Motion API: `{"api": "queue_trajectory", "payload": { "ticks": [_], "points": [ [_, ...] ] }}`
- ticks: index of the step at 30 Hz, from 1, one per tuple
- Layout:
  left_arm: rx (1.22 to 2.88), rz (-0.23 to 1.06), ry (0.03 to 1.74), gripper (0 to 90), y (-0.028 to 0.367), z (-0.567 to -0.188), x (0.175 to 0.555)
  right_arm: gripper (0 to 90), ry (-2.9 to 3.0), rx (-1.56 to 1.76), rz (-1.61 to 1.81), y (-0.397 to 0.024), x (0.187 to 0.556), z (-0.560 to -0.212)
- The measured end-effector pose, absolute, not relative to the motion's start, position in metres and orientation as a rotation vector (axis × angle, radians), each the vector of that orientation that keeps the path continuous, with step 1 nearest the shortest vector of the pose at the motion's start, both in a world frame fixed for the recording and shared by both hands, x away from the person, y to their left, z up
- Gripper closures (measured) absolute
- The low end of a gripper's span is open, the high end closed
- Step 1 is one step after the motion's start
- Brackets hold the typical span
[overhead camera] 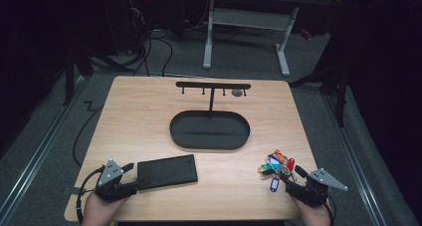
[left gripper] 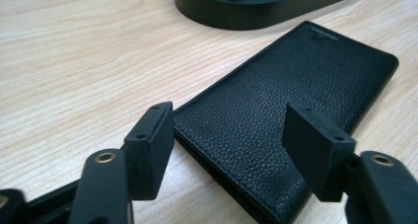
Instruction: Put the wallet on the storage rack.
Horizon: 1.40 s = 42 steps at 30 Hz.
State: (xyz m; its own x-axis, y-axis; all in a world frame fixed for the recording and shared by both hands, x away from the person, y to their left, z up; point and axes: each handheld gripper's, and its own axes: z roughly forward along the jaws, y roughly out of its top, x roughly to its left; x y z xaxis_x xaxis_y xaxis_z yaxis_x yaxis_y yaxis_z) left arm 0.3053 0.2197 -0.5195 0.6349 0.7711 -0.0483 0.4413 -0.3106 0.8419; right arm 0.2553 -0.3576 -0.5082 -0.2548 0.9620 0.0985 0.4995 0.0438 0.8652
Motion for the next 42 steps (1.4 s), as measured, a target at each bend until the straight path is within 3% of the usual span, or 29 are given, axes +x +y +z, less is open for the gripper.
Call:
{"api": "queue_trajectory", "payload": {
  "ticks": [4, 17, 33, 38, 42],
  "points": [
    [1.969, 0.473, 0.954, 42.2, 0.2201, -0.5201, 0.3053, 33.0, 1.810, 1.461, 1.139, -0.3570, 0.2563, -0.5087],
    [1.983, 0.500, 0.960, 44.1, 0.2195, -0.5201, 0.3052, 33.9, 1.811, 1.473, 1.131, -0.3582, 0.2559, -0.5096],
    [1.989, 0.466, 0.979, 58.1, 0.2239, -0.5228, 0.3077, 34.9, 1.829, 1.476, 1.120, -0.3574, 0.2576, -0.5116],
    [2.023, 0.489, 0.986, 74.9, 0.2259, -0.5199, 0.3075, 35.1, 1.827, 1.477, 1.121, -0.3575, 0.2572, -0.5113],
    [2.067, 0.489, 1.007, 83.4, 0.2255, -0.5237, 0.3089, 35.1, 1.827, 1.473, 1.123, -0.3577, 0.2576, -0.5111]
  ]
}}
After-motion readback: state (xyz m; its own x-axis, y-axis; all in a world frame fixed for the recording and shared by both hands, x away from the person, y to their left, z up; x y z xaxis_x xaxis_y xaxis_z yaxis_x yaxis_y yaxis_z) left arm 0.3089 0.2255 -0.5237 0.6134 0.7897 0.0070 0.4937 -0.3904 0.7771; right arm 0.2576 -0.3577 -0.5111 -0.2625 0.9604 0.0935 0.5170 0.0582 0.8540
